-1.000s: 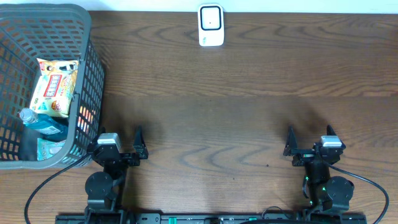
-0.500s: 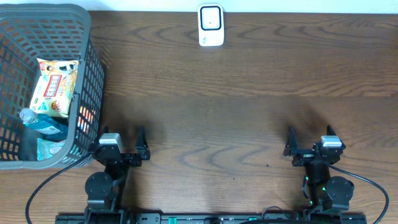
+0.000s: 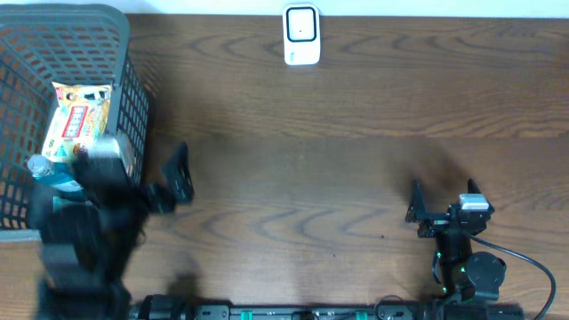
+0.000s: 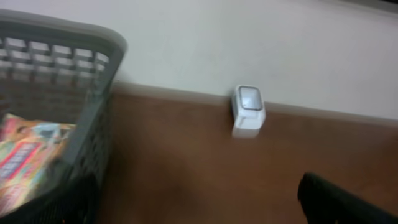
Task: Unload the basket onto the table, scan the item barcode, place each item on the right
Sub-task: 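Reach the left gripper into the basket and grasp the teal bottle, then carry the teal bottle to the scanner and set it on the table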
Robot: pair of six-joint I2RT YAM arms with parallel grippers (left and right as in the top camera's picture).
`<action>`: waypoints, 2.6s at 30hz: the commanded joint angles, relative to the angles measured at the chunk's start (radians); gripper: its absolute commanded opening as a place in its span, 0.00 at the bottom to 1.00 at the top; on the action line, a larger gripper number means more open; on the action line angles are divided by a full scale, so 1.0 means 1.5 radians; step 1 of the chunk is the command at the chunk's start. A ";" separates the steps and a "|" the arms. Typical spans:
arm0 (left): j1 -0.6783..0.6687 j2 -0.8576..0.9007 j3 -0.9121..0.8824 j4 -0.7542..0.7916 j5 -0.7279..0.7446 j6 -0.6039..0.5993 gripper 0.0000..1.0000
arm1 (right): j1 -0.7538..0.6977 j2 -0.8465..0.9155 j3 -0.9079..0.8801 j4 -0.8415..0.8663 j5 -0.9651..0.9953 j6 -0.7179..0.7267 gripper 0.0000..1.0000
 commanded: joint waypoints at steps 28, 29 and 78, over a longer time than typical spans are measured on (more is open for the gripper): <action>0.438 0.695 0.480 -0.464 -0.150 -0.393 0.98 | 0.003 -0.004 -0.001 -0.003 0.003 -0.010 0.99; 0.439 0.714 0.473 -0.464 -0.150 -0.393 0.98 | 0.003 -0.004 -0.001 -0.003 0.003 -0.010 0.99; 0.374 0.451 0.576 -0.355 0.138 -0.418 0.19 | 0.003 -0.004 -0.001 -0.003 0.003 -0.010 0.99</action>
